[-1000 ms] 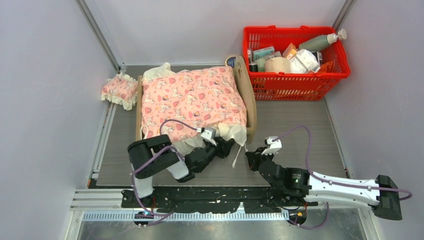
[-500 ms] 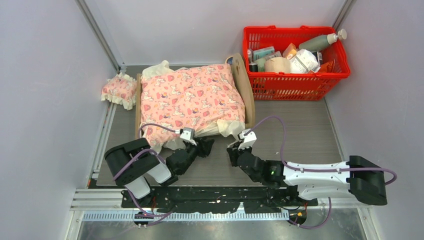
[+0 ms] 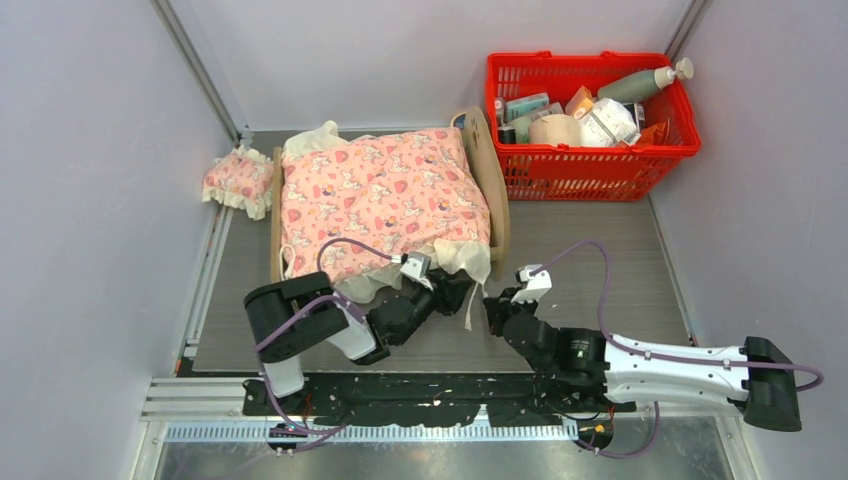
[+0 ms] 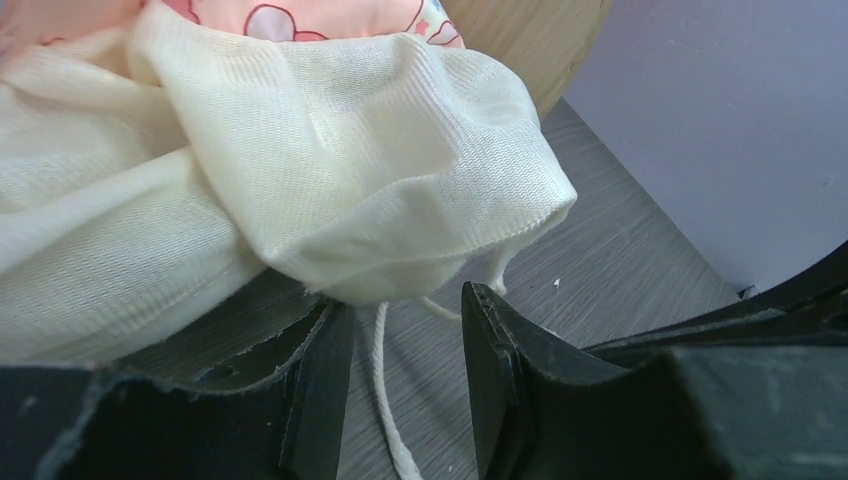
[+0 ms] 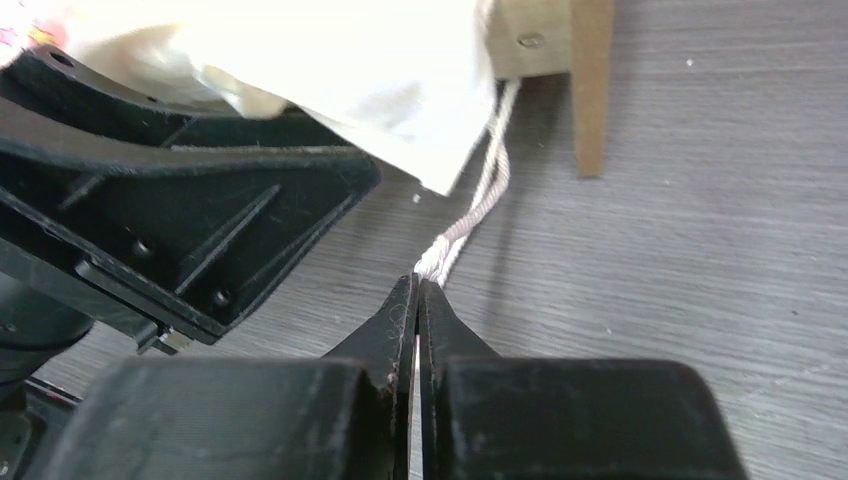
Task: Set up the pet bed
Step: Tie the ropes to the bed frame.
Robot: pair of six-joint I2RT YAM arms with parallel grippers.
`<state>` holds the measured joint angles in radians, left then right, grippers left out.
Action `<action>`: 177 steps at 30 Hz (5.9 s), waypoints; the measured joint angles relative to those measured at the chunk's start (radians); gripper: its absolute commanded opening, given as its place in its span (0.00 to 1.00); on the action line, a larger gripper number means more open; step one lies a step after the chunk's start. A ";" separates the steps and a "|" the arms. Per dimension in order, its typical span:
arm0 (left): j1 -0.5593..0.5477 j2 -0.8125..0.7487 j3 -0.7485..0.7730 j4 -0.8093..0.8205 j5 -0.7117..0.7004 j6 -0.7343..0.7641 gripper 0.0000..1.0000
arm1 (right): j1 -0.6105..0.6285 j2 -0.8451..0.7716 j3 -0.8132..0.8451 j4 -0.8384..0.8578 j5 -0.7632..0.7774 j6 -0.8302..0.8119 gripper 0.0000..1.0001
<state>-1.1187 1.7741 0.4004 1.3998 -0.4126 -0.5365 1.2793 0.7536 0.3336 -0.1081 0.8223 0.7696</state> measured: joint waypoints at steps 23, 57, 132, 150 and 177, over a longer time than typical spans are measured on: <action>-0.020 0.321 0.266 0.016 -0.111 0.045 0.48 | 0.000 -0.093 -0.117 -0.012 -0.046 0.035 0.05; -0.023 0.240 0.172 0.027 -0.061 0.088 0.00 | -0.145 -0.015 -0.126 0.059 -0.009 -0.080 0.05; -0.040 0.127 0.018 0.028 0.063 0.152 0.00 | -0.410 0.530 0.039 0.614 -0.607 -0.589 0.05; -0.043 0.127 0.015 0.056 0.024 0.117 0.00 | -0.413 0.480 0.136 0.400 -0.576 -0.553 0.34; -0.046 0.127 0.009 0.063 -0.014 -0.093 0.00 | -0.409 0.124 -0.002 0.157 -0.485 -0.196 0.43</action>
<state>-1.1648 1.9011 0.4091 1.4631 -0.4267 -0.6292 0.8700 0.8780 0.3313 0.0486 0.3374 0.5735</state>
